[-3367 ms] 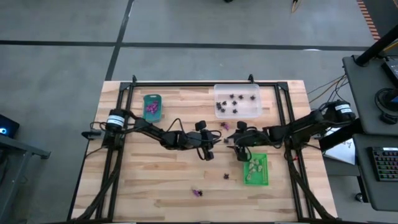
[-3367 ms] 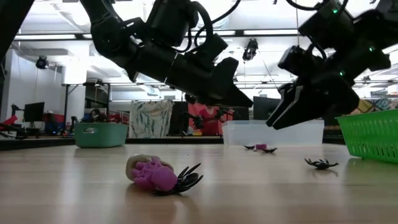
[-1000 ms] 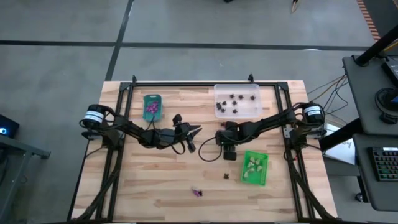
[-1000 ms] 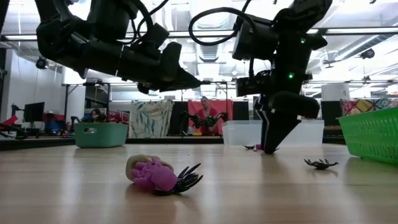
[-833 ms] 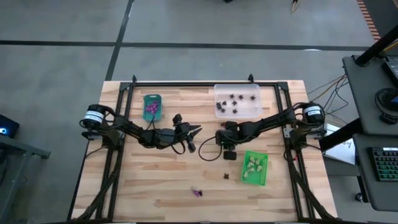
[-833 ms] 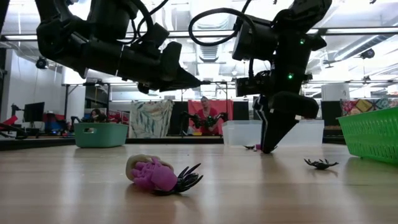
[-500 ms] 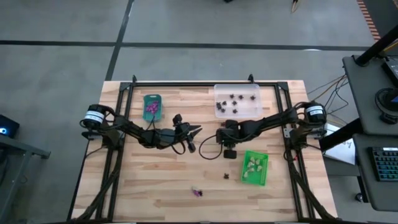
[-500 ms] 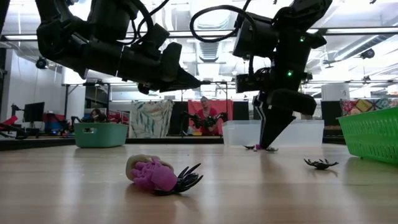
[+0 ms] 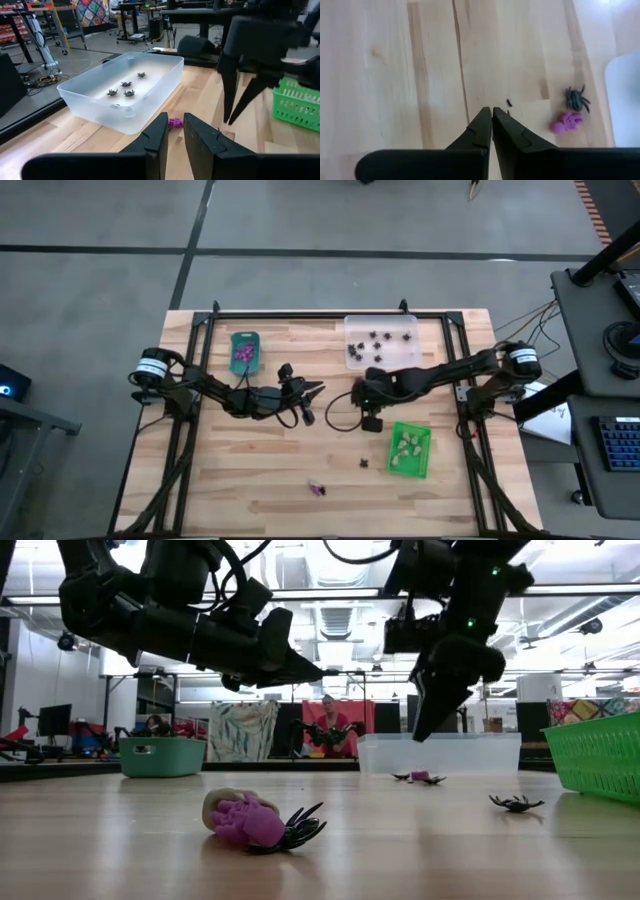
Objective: Sort Halloween decoration
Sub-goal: Put the black spider toy into the white bin
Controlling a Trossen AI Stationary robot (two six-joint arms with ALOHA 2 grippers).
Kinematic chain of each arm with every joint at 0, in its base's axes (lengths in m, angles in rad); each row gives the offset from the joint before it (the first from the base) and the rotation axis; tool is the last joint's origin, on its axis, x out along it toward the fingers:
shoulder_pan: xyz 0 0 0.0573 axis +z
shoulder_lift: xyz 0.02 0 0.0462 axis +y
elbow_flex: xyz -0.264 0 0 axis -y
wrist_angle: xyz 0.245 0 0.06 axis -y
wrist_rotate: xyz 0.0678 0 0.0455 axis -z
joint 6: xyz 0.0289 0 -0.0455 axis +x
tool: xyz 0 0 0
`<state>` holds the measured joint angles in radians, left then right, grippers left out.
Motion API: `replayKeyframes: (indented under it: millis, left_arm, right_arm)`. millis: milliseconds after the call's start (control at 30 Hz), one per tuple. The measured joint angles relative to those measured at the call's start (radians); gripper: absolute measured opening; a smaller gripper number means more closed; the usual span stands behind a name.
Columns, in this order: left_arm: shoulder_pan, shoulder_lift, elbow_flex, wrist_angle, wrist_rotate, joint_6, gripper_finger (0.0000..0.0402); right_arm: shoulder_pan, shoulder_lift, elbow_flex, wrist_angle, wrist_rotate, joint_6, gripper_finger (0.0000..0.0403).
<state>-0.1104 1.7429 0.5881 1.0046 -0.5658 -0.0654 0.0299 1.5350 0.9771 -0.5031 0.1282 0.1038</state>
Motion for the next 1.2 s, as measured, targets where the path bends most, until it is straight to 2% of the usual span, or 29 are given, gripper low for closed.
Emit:
replayKeyframes:
  millis: [100,200,367,567,867,1033,1200]
  left_arm:
    - [0.0,0.0,0.0,-0.001,0.009,0.0,0.0044]
    - [0.0,0.004,0.008,-0.002,0.079,-0.008,0.0044]
    - [0.0,0.071,0.075,-0.002,0.171,-0.012,0.0044]
    - [0.0,0.232,0.215,-0.002,0.186,0.008,0.0044]
    - [0.017,0.45,0.419,-0.039,0.187,0.025,0.0044]
    - [0.041,0.494,0.462,-0.092,0.187,-0.003,0.0044]
    - [0.063,0.515,0.467,-0.1,0.212,-0.038,0.0044]
  right_arm:
    - [-0.003,-0.027,0.0,-0.054,-0.003,0.043,0.0009]
    - [-0.012,-0.051,0.0,-0.126,-0.006,0.071,0.0009]
    - [-0.013,-0.11,-0.057,-0.08,-0.009,-0.005,0.0009]
    - [-0.03,-0.173,-0.155,0.025,-0.026,-0.037,0.0009]
    - [-0.029,-0.181,-0.224,0.076,-0.031,-0.12,0.0009]
    - [-0.029,-0.185,-0.268,0.182,-0.031,-0.19,0.0009]
    - [-0.035,-0.184,-0.292,0.21,-0.031,-0.174,0.0009]
